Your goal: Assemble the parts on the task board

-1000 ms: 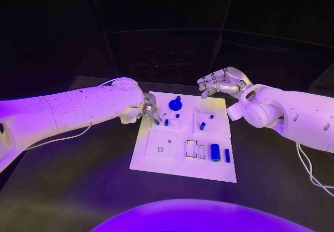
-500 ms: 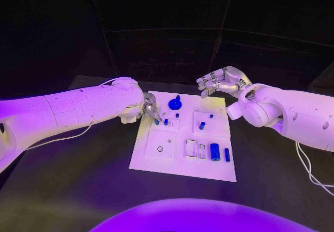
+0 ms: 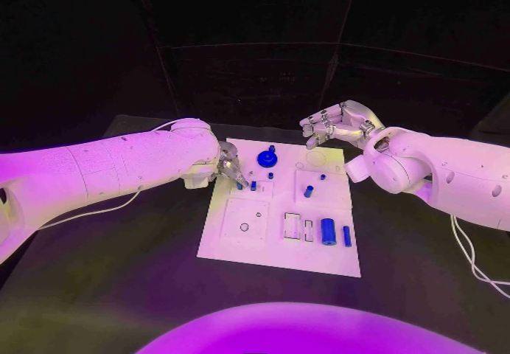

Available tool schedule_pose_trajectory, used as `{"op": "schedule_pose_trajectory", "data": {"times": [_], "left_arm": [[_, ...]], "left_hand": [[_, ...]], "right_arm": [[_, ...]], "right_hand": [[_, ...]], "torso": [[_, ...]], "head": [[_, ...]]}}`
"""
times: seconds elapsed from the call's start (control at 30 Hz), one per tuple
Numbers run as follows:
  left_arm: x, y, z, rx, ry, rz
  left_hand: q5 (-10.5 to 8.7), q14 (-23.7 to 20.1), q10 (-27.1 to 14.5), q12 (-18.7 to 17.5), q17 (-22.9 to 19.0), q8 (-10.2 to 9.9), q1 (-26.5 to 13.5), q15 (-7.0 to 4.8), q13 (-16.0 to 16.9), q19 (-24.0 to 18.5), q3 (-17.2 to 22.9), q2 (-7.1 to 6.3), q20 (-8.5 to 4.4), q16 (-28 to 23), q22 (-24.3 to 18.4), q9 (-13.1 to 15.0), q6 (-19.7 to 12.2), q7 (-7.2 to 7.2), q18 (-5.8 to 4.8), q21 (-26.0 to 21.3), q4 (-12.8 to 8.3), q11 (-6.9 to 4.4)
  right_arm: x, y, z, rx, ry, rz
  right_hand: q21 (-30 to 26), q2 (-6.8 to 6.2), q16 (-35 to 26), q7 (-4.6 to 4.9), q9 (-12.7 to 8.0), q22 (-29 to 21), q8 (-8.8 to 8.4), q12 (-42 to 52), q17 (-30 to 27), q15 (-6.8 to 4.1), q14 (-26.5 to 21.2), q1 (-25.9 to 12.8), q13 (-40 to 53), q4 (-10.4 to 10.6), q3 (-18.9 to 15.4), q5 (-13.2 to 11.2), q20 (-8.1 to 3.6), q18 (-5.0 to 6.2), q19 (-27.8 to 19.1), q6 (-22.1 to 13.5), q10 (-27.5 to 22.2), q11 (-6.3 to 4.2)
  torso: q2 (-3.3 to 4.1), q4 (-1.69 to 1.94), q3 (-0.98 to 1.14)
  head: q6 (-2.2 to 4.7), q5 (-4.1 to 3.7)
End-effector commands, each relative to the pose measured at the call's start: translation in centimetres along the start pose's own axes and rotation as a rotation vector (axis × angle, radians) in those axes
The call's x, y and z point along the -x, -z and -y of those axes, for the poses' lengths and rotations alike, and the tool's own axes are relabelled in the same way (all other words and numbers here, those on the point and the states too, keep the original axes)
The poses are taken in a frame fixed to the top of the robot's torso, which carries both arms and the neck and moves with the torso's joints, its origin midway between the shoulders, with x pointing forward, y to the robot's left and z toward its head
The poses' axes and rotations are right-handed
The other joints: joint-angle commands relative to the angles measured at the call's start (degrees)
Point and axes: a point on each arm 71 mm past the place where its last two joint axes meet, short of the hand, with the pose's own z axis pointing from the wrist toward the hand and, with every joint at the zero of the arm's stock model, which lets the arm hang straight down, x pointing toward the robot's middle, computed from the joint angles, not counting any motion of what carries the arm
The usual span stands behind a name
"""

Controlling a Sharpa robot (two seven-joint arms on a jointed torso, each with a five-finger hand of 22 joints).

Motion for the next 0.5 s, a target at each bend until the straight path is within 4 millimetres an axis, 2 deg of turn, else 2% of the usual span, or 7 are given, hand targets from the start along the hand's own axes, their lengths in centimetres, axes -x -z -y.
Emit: {"op": "schedule_pose_trajectory", "data": {"times": [0.03, 0.23, 0.27, 0.37, 0.5], "left_arm": [[-0.24, -0.06, -0.15, 0.019, -0.006, -0.013], [-0.10, -0.12, -0.25, 0.023, 0.001, -0.003], [-0.08, -0.12, -0.27, 0.025, 0.001, -0.001], [-0.01, -0.14, -0.31, 0.027, 0.006, 0.006], [0.11, -0.15, -0.37, 0.029, 0.015, 0.020]], "left_hand": [[0.07, 6.1, 0.4, 0.2, 15.1, 0.3, -0.6, -0.51, 0.1, 0.4, -0.5, 0.07, -0.28, 0.4, 1.4, 0.1, 0.5, 0.05, -0.33, 0.3, 0.2, 0.17], [0.06, 6.1, 0.4, 0.2, 15.1, 0.3, -2.2, -0.49, 0.1, 0.4, -1.8, -0.35, -0.33, 0.4, 1.4, 0.2, 0.7, 0.15, -0.32, 0.2, 1.2, 0.25], [0.03, 6.1, 0.4, 0.2, 15.1, 0.3, -3.4, -0.42, 0.1, 0.4, -3.0, -0.85, -0.31, 0.4, 1.4, 0.3, 0.8, 0.28, -0.33, 0.2, 2.0, 0.35], [0.05, 6.1, 0.3, 0.2, 15.1, 0.4, -5.0, -0.36, -0.1, 0.4, -5.3, -1.25, -0.27, 0.4, 1.4, 0.5, 0.9, 0.33, -0.34, 0.2, 3.1, 0.41], [0.07, 6.1, -0.1, 0.0, 15.1, 0.3, -5.6, -0.35, -0.6, 0.4, -7.5, -1.16, -0.25, 0.4, 1.6, 0.7, 0.6, 0.35, -0.37, 0.3, 3.9, 0.42]], "right_arm": [[-0.07, -0.05, -0.18, 0.009, -0.002, -0.009], [-0.07, -0.04, -0.18, 0.009, -0.002, -0.009], [-0.07, -0.04, -0.18, 0.009, -0.002, -0.009], [-0.06, -0.04, -0.18, 0.008, -0.002, -0.008], [-0.05, -0.03, -0.17, 0.008, -0.002, -0.008]], "right_hand": [[-0.3, -0.08, -0.3, 0.01, 0.0, -0.1, -0.32, 0.0, -0.1, 0.30, 0.0, 0.4, -0.1, 0.0, 0.3, 0.1, -0.01, 0.61, 0.3, -0.4, -0.4, 0.32], [-0.3, -0.08, -0.3, 0.01, 0.0, -0.1, -0.32, 0.0, -0.1, 0.30, 0.0, 0.4, -0.1, 0.0, 0.3, 0.1, -0.01, 0.61, 0.3, -0.4, -0.4, 0.32], [-0.3, -0.08, -0.3, 0.01, 0.0, -0.1, -0.32, 0.0, -0.1, 0.30, 0.0, 0.4, -0.1, 0.0, 0.3, 0.1, -0.01, 0.61, 0.3, -0.4, -0.4, 0.32], [-0.3, -0.08, -0.3, 0.01, 0.0, -0.1, -0.32, 0.0, -0.1, 0.30, 0.0, 0.4, -0.1, 0.0, 0.3, 0.1, -0.01, 0.61, 0.3, -0.4, -0.4, 0.32], [-0.3, -0.08, -0.3, 0.01, 0.0, -0.1, -0.32, 0.0, -0.1, 0.30, 0.0, 0.4, -0.1, 0.0, 0.3, 0.1, -0.01, 0.61, 0.3, -0.4, -0.4, 0.32]], "torso": [[0.01, -0.03, -0.02], [0.01, -0.01, 0.00], [0.01, -0.01, 0.01], [0.00, -0.03, 0.01], [0.03, -0.06, -0.02]], "head": [[0.05, 0.02], [0.03, -0.03], [0.03, -0.03], [0.06, -0.01], [0.11, 0.02]]}}
